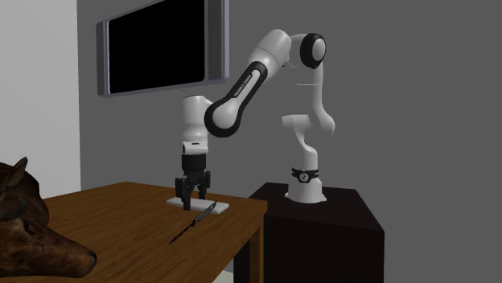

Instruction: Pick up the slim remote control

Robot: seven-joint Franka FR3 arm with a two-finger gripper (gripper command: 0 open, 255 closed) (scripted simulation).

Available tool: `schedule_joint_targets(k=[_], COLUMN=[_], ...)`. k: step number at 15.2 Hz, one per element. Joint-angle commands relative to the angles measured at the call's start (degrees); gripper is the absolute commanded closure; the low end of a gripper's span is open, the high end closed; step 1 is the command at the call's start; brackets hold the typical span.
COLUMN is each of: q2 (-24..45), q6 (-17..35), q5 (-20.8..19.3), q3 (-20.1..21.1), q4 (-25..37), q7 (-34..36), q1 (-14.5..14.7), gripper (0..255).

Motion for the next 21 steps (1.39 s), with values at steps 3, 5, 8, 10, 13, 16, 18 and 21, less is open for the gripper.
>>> schedule_joint_targets(k=[3, 5, 8, 10, 13, 16, 18, 21], q2=[0.2, 0.2, 0.2, -0.6, -2.9, -5.3, -6.9, -9.5], q6=[0.1, 0.1, 0.1, -0.3, -1.8, -3.3, -4.3, -5.9], q5=[0.2, 0.2, 0.2, -0.7, -3.8, -7.0, -9.3, -12.8], q3=[0.2, 0.2, 0.2, -0.7, -3.3, -5.9, -7.7, -10.2], q4=[0.1, 0.1, 0.1, -0.1, -0.2, -0.2, -0.1, 0.1], q7=[-0.2, -0.2, -0.2, 0.5, 2.6, 4.8, 6.3, 8.8], q1=[-0.2, -0.2, -0.2, 0.5, 2.7, 4.9, 6.3, 8.6], gripper=[255, 255, 255, 255, 255, 255, 255, 255])
